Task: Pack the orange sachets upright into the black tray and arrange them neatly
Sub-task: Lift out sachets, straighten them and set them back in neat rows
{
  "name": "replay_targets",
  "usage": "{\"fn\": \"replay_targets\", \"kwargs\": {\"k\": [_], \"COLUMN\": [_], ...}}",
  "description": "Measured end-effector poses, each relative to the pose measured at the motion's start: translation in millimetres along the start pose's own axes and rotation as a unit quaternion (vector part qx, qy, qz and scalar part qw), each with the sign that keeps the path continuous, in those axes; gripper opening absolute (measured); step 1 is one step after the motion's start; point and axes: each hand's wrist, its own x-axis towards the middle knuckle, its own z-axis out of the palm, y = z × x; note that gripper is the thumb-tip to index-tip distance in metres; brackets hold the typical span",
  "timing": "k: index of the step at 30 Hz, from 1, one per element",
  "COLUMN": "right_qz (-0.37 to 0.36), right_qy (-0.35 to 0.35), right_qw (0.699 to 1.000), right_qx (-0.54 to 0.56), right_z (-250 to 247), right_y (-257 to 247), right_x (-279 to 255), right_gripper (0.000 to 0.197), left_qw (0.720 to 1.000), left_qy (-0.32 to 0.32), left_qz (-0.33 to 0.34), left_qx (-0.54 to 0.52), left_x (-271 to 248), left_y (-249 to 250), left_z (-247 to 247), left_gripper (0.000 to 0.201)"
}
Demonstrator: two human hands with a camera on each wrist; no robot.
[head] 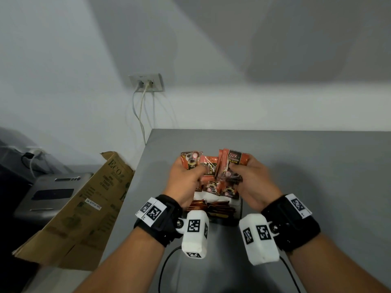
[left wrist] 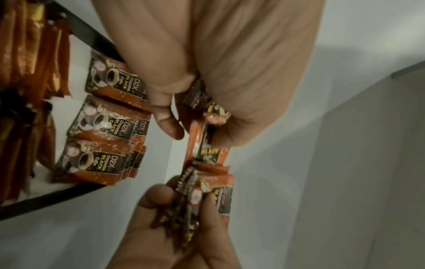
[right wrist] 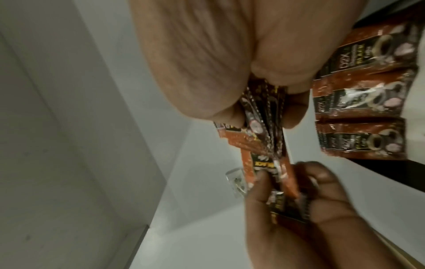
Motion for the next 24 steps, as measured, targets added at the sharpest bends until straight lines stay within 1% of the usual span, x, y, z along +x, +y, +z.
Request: {"fn": "replay_targets", "kwargs": {"k": [2,3,6,8,10,12,14,16,18,21,24], "right_qz": [0.025,0.027,0.005,0.005,0.011,0.006,0.000,0.002,0.006,0.011,0.007], "right_qy": [-0.036,-0.048,-0.037,-0.060,-0.077,-0.074,-0.069,-0.055,-0.046,-0.031,-0.031], "right_qw": [0.998,0.997,0.997,0.995,0.994,0.996,0.998,0.997,0.994,0.991,0.993], "right_qx": [-0.039,-0.054,-0.066,-0.074,-0.071,-0.046,0.001,0.053,0.097,0.128,0.110], "right_z": [0.8,0.5,-4.5,-5.3,-4.7,-4.8,-8.2,-13.5,-17.9,-19.5,-17.1], "right_y": [9.5,11.4,6.4,2.3,3.1,3.1,1.8,-0.7,-2.5,-1.2,3.6], "right_x": [-3.4,-4.6,-0.8,0.0,-1.3,-3.6,-3.1,-2.4,-2.7,-2.8,-3.4], "right_gripper": [0.029,0.027,0.026,0.026,0.028,0.030,0.029,0.027,0.024,0.023,0.025], "left_qw": [0.999,0.998,0.991,0.989,0.992,0.999,0.999,0.999,0.999,0.998,0.999], "left_qy": [0.033,0.034,0.001,-0.022,-0.028,-0.023,-0.016,-0.012,-0.005,0.005,0.015], "left_qz": [0.033,0.049,0.067,0.057,0.041,-0.005,-0.043,-0.037,-0.015,0.013,0.000], "left_qx": [0.016,0.034,0.113,0.137,0.113,0.044,-0.001,0.014,0.039,0.068,0.044], "left_x": [4.6,5.6,7.2,6.9,5.6,3.9,3.9,6.0,7.3,7.2,7.8], "left_y": [-0.4,0.6,3.1,1.9,0.7,1.9,3.1,2.9,2.4,1.9,0.0], "left_z": [-0.4,-1.1,-5.3,-5.9,-1.7,2.7,3.9,2.4,0.9,-0.7,-0.7], "left_gripper": [0.026,0.028,0.033,0.031,0.024,0.011,0.013,0.013,0.010,0.009,0.026]}}
